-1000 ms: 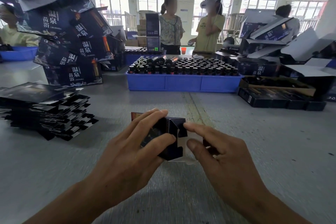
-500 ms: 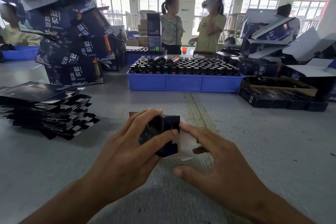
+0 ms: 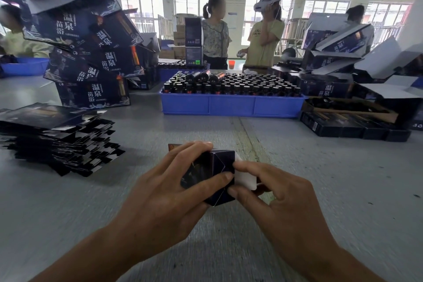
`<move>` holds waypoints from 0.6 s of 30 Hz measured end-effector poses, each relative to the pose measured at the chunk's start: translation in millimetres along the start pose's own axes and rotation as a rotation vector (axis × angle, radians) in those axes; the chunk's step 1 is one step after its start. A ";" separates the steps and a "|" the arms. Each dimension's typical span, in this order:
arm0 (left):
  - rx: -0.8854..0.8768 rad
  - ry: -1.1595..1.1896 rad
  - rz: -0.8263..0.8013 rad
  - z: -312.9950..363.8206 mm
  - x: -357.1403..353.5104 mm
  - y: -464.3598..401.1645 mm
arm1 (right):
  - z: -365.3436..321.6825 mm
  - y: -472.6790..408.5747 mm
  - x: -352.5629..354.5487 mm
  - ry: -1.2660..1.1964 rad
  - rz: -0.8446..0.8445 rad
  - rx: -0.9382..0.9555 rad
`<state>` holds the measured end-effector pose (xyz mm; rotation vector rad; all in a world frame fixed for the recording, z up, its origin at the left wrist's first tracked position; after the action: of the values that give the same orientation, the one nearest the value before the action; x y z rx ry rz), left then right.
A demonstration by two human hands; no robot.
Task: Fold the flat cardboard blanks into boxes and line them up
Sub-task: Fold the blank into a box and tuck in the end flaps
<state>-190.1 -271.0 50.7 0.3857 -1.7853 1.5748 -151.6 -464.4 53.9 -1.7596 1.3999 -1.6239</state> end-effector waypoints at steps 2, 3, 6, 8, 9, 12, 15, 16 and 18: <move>-0.020 -0.027 0.003 0.3 -0.4 -0.1 | -1.0 -0.2 0.1 0.040 0.003 0.007; -0.028 -0.036 0.005 0.3 -0.6 -0.1 | -1.6 -0.2 0.0 0.059 -0.002 0.013; -0.033 -0.045 0.009 0.1 -0.9 -0.1 | -2.7 -0.8 -0.2 0.053 -0.023 0.005; -0.014 -0.051 0.007 -1.0 -0.9 -0.1 | -1.2 -0.6 0.6 -0.034 -0.050 -0.033; 0.000 -0.054 0.004 -1.8 -0.8 -0.1 | -0.2 -0.7 0.7 -0.087 -0.068 -0.050; 0.030 -0.066 0.001 -3.9 -0.1 -0.3 | 4.1 -0.6 -0.8 -0.203 -0.099 -0.112; 0.032 -0.061 0.000 -4.0 0.3 0.0 | 8.7 0.5 -2.2 -0.300 -0.077 -0.159; 0.028 -0.059 0.002 -3.8 0.5 0.2 | 9.4 0.0 -2.6 -0.336 -0.055 -0.168; 0.019 -0.054 0.012 -2.6 0.8 0.3 | 10.7 -0.2 -3.9 -0.409 -0.026 -0.205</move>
<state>-190.1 -268.4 51.1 0.4309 -1.8177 1.6045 -141.3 -464.7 49.1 -2.0853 1.3821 -1.0740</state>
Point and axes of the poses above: each hand's wrist, its own y-axis away from the middle knuckle, its own x-axis out of the back of the hand, z = x × y, the point moved 3 cm from there along -y, towards the middle knuckle, and after that the axes turned 14 degrees about x, right-handed, at the moved point
